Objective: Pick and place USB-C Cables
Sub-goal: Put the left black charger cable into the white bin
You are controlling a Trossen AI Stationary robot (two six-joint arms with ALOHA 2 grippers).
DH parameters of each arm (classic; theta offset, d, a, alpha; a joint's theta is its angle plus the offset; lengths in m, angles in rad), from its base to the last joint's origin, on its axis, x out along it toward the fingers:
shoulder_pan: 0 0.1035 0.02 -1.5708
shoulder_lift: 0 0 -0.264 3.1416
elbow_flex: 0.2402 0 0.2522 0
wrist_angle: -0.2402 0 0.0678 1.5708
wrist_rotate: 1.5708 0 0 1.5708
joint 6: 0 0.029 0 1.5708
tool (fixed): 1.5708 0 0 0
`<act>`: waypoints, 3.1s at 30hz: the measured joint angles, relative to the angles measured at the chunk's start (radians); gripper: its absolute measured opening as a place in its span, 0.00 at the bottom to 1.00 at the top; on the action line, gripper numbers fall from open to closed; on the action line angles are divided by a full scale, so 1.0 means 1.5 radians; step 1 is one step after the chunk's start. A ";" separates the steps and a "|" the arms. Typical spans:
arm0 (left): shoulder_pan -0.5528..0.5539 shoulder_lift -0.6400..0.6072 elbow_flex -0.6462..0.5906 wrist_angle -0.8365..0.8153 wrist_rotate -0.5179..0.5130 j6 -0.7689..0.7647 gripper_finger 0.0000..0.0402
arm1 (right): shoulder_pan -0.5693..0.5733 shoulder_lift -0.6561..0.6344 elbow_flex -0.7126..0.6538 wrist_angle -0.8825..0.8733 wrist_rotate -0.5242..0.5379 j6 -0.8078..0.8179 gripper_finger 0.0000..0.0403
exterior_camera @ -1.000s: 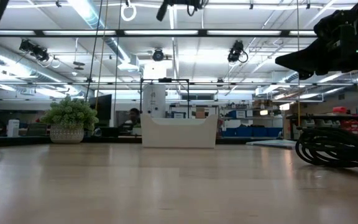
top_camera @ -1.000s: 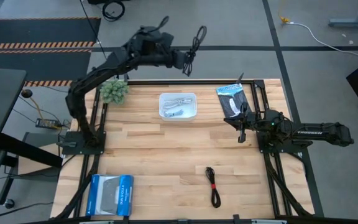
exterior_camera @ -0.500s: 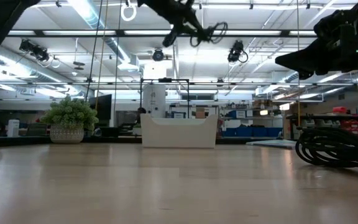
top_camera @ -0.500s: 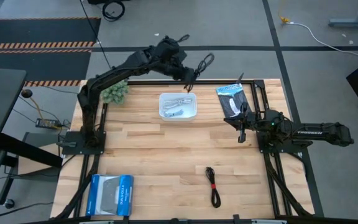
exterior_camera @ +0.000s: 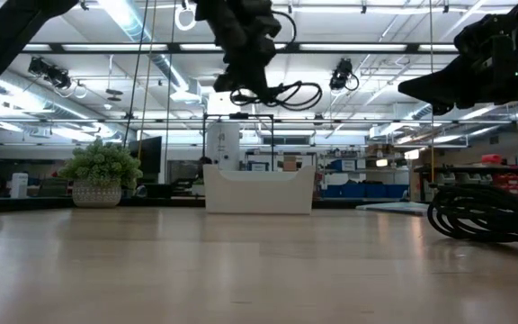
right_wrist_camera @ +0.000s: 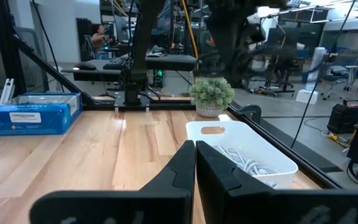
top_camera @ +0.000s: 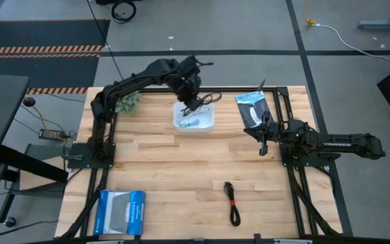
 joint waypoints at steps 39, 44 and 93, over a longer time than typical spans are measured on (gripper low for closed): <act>-0.083 0.137 0.000 -0.082 -0.342 0.280 0.09 | 0.000 0.000 0.000 0.000 0.000 0.000 0.05; -0.093 0.154 0.000 -0.059 -0.346 0.280 0.09 | 0.000 0.000 0.000 0.000 0.000 0.000 0.05; -0.089 0.240 0.000 0.066 -0.319 0.297 0.09 | 0.000 0.003 0.000 0.000 -0.001 0.000 0.05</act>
